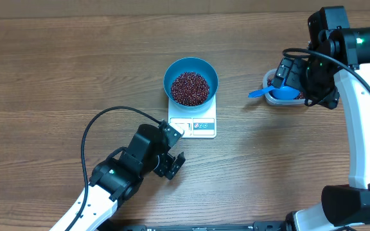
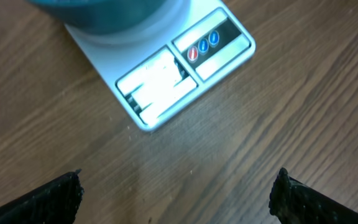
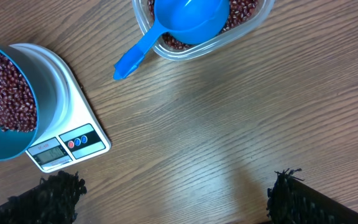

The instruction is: Scoop item into bowl and weigh 150g on scale

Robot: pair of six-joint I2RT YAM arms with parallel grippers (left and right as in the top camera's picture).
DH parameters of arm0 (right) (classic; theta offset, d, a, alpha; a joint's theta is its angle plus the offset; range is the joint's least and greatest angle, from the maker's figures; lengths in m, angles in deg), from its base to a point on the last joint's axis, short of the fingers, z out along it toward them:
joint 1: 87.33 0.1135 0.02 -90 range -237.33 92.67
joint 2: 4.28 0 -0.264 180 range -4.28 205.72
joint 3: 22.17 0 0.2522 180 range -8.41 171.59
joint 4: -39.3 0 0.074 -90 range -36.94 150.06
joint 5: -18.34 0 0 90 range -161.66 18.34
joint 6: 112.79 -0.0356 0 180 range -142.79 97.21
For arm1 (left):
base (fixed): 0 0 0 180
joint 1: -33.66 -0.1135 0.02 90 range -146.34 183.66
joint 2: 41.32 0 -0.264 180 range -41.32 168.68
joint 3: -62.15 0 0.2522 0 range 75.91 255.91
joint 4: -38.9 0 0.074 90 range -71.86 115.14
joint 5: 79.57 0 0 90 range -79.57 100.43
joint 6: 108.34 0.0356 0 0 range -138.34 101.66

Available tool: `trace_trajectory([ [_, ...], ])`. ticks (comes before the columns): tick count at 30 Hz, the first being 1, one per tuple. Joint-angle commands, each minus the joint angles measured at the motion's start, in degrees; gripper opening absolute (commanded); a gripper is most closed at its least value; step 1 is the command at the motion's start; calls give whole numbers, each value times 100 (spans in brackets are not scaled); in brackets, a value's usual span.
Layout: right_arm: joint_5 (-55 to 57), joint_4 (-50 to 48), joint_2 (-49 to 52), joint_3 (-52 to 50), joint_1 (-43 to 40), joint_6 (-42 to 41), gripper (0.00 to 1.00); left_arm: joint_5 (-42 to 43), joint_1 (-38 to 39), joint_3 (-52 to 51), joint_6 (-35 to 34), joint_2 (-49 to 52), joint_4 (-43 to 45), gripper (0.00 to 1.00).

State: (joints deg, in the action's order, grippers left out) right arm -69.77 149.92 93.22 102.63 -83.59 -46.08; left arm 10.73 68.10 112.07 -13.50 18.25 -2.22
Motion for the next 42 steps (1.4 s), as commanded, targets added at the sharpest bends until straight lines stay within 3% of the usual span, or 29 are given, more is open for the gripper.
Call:
trace_trajectory([
  [1, -9, -31, -109, 107, -28, 87, 100, -87, -31, -35, 96, 31, -192, 100],
  [16, -11, -31, -109, 107, -28, 87, 100, -92, -33, -50, 136, 33, -144, 100],
  [42, -11, -31, -109, 107, -28, 87, 100, -409, -192, -365, 92, 1300, 1547, 100],
])
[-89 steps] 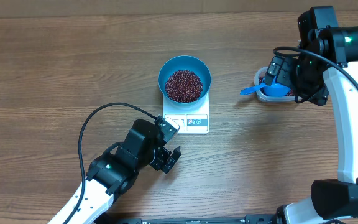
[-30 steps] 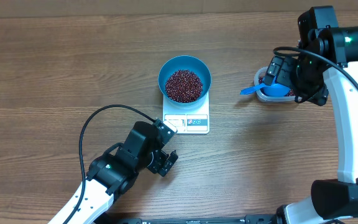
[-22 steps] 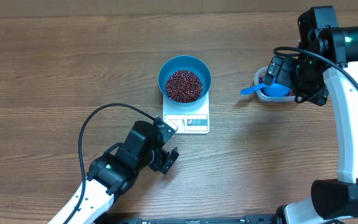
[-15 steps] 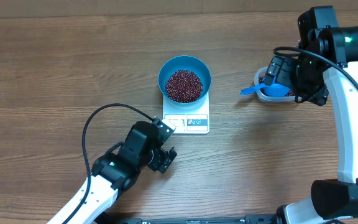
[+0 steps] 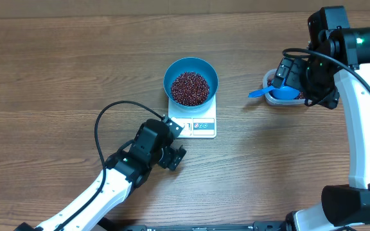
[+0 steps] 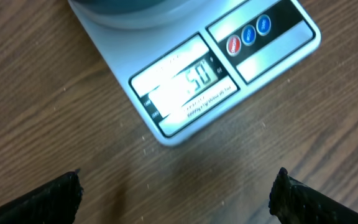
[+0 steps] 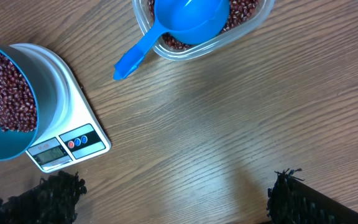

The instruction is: Scoop item into bowl and weigh 150g on scale

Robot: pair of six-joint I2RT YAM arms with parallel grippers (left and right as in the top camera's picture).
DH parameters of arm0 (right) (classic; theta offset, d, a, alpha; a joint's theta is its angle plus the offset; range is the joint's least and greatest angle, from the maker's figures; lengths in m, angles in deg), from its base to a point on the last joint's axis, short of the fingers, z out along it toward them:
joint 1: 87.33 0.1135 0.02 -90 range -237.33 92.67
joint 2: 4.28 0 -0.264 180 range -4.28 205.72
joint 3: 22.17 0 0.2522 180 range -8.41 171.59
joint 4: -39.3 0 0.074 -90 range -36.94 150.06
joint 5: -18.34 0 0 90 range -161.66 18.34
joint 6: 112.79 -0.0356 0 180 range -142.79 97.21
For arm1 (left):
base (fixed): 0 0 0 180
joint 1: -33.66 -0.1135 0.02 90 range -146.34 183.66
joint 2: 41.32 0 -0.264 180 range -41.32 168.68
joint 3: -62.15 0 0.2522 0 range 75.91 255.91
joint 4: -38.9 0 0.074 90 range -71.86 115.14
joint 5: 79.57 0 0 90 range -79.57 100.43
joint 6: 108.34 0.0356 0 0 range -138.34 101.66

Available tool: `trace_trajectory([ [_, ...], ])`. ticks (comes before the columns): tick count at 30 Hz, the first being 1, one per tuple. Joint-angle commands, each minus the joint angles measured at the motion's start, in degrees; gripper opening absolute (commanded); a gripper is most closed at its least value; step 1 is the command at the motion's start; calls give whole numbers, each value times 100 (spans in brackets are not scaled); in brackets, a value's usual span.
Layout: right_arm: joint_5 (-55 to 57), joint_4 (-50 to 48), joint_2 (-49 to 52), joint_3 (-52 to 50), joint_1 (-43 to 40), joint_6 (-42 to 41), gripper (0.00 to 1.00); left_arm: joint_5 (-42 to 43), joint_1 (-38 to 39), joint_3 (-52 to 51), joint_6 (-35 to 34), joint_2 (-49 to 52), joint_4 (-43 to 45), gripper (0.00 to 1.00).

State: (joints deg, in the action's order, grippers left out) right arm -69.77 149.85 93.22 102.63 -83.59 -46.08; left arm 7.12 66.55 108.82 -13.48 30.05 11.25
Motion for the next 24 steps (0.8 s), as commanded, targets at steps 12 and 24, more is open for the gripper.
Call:
trace_trajectory([
  [12, -9, -24, -109, 107, -28, 87, 100, 343, -37, -39, 203, 507, 487, 99],
  [24, -11, -24, -109, 107, -28, 87, 100, 437, -37, -37, 245, 507, 525, 100],
])
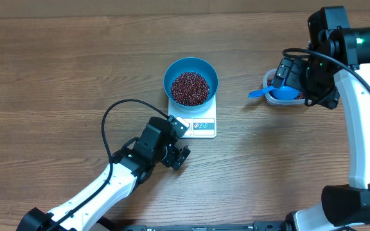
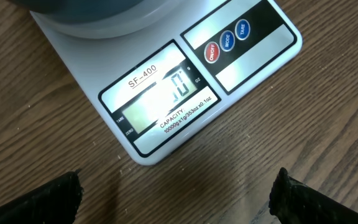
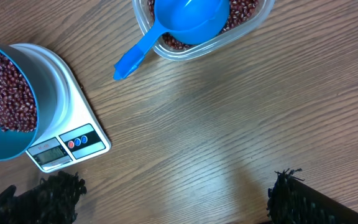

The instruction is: Scoop item into bowl and weigh 150g on scale

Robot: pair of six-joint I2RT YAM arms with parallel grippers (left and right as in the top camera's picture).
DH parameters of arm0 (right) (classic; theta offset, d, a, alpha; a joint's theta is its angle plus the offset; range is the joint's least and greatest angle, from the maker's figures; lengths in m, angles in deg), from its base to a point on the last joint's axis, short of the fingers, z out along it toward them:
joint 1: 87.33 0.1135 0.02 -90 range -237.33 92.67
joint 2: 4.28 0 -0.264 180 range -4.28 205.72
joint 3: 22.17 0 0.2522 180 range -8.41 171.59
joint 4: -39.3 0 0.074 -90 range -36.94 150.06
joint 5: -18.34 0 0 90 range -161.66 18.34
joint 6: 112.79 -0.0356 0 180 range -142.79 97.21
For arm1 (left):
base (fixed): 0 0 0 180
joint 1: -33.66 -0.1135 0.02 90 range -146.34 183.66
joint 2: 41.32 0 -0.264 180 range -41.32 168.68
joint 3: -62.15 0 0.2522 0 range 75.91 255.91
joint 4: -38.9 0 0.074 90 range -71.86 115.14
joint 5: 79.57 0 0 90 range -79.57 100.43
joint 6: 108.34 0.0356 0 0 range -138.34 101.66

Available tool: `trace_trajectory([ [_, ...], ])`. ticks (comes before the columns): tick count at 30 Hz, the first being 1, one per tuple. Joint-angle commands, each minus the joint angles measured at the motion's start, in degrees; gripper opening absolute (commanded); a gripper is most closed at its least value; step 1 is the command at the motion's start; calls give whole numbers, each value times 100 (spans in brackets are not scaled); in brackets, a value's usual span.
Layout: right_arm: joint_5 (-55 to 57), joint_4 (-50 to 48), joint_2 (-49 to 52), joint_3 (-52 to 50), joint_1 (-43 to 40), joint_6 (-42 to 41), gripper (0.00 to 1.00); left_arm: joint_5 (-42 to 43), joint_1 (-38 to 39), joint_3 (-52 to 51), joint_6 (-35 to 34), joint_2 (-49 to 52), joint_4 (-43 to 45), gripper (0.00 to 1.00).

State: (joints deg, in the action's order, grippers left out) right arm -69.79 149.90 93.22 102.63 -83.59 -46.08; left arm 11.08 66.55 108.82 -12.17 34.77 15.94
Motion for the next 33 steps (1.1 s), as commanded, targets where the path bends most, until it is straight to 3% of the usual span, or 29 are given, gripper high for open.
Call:
trace_trajectory([
  [1, -9, -28, -109, 107, -28, 87, 100, 33, -44, -33, 122, 35, 105, 100],
  [6, -9, -28, -109, 107, -28, 87, 100, 17, -203, 168, 136, 35, 354, 99],
  [11, -9, -28, -109, 107, -28, 87, 100, -107, -511, 664, 168, 37, 39, 99],
  [24, -7, -28, -109, 107, -28, 87, 100, 229, -1268, 2656, 562, 302, -2621, 100],
  [33, -7, -28, -109, 107, -28, 87, 100, 697, -1303, 3630, 544, 297, -3373, 100],
])
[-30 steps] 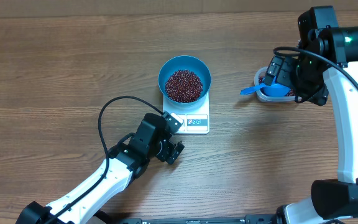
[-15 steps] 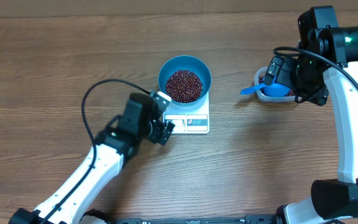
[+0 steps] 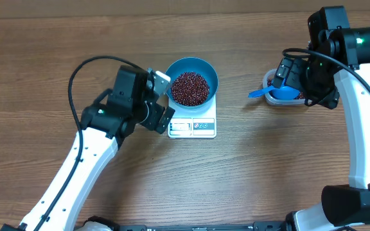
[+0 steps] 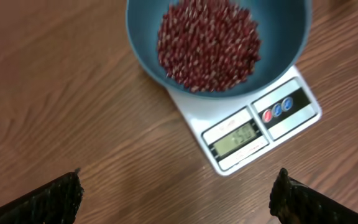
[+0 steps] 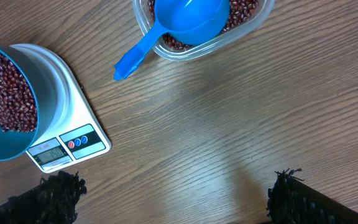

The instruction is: Scoop item into bowl and weigh 150g on scale

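Observation:
A blue bowl [image 3: 191, 82] of red beans sits on the white scale [image 3: 193, 127]. In the left wrist view the bowl [image 4: 216, 43] and the lit display [image 4: 238, 137] lie ahead; its digits are too small to read. My left gripper [image 4: 176, 199] hangs open and empty over bare wood, left of the scale. The blue scoop [image 5: 185, 22] rests in the clear bean container [image 5: 253, 18], handle pointing out toward the scale. My right gripper [image 5: 176, 202] is open and empty, above the table near that container.
The wooden table [image 3: 56, 58] stretches wide to the left and in front of the scale. My right arm [image 3: 358, 128] rises along the right edge, and a black cable loops over my left arm [image 3: 88, 147].
My left gripper was low and close over the scale's display from the front. It now sits higher and to the scale's left, with bowl and scale in its view. The right arm has not moved.
My left gripper, open, was in front of the scale with the display washed out by glare. Then it was closer, the display showing digits ending in 50, then closer still. Now it stands back by the scale's left. The right gripper stayed open beside the container throughout.

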Robot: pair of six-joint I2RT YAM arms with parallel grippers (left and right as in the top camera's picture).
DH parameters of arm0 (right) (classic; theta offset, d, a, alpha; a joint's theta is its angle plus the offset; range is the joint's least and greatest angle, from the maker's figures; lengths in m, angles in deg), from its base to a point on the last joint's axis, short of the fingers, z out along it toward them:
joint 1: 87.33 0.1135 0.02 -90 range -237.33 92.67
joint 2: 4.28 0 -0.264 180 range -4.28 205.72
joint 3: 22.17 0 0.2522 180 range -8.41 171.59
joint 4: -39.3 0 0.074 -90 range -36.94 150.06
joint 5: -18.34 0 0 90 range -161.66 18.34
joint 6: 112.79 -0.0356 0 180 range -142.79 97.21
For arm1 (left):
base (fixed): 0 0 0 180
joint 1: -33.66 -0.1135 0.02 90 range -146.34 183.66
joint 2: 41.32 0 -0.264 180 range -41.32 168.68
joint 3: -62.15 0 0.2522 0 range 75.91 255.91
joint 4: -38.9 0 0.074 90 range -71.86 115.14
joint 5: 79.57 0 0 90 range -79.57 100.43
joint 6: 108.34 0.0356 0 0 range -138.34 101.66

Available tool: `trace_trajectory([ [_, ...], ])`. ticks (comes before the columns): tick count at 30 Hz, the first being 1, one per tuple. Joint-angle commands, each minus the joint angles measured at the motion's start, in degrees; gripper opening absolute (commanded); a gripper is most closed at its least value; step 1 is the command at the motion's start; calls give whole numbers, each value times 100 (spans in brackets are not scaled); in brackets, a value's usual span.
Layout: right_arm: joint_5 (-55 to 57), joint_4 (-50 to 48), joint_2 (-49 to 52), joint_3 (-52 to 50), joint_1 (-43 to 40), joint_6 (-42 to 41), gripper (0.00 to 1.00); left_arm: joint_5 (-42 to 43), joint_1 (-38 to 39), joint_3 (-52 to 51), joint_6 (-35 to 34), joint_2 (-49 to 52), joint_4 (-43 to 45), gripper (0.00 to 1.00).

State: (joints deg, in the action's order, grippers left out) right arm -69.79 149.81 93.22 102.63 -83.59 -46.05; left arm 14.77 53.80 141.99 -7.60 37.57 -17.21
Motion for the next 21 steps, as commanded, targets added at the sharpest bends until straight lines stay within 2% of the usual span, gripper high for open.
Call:
trace_trajectory([
  [1, -9, -20, -109, 107, -28, 85, 100, 345, -28, 369, 59, 15, -70, 100],
  [21, -9, -20, -109, 107, -28, 85, 100, 378, -33, 619, -63, -1419, 345, 100],
])
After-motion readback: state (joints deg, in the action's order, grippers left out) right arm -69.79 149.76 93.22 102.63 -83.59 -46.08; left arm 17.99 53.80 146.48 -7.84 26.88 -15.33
